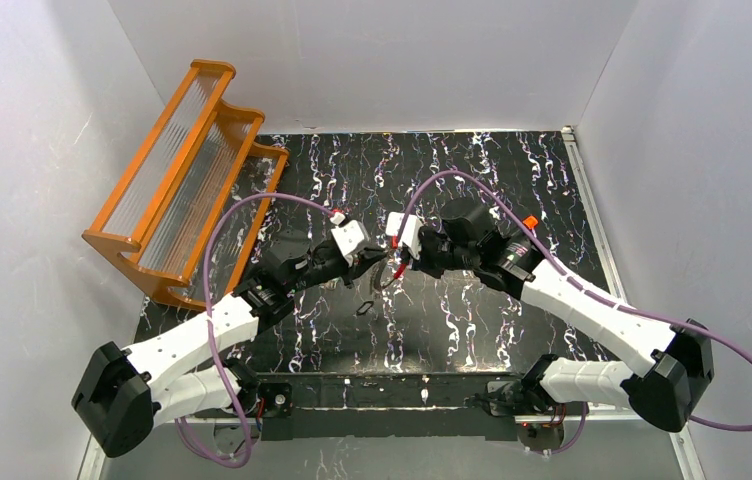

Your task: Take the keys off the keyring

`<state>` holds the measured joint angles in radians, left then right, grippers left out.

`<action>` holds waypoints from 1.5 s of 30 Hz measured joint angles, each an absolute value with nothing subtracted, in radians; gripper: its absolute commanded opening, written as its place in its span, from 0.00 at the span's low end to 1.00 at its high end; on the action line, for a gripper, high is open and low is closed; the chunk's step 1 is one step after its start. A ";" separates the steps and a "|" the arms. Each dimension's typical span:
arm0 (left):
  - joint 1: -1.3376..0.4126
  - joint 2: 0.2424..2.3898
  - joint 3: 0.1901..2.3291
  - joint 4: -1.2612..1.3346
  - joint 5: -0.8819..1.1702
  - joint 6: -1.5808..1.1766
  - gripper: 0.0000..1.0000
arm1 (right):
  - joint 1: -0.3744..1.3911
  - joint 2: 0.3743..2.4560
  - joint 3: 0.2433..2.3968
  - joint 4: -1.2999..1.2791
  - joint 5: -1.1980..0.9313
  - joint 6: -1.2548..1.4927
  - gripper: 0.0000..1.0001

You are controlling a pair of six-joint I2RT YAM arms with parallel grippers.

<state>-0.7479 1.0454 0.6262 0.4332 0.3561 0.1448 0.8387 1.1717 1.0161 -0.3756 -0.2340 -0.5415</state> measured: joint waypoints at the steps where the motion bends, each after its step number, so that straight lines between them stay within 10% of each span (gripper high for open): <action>1: -0.748 1.045 0.622 0.437 0.360 0.141 0.00 | 0.837 1.172 1.008 -0.371 -0.240 -0.527 0.01; 45: -0.743 1.066 0.580 0.475 0.336 0.065 0.00 | 0.792 1.161 0.857 -0.187 -0.371 -0.355 0.01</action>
<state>-0.7425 1.0660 0.5800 0.4747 0.3363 0.0647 0.7921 1.1610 0.8566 -0.1875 -0.3706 -0.3546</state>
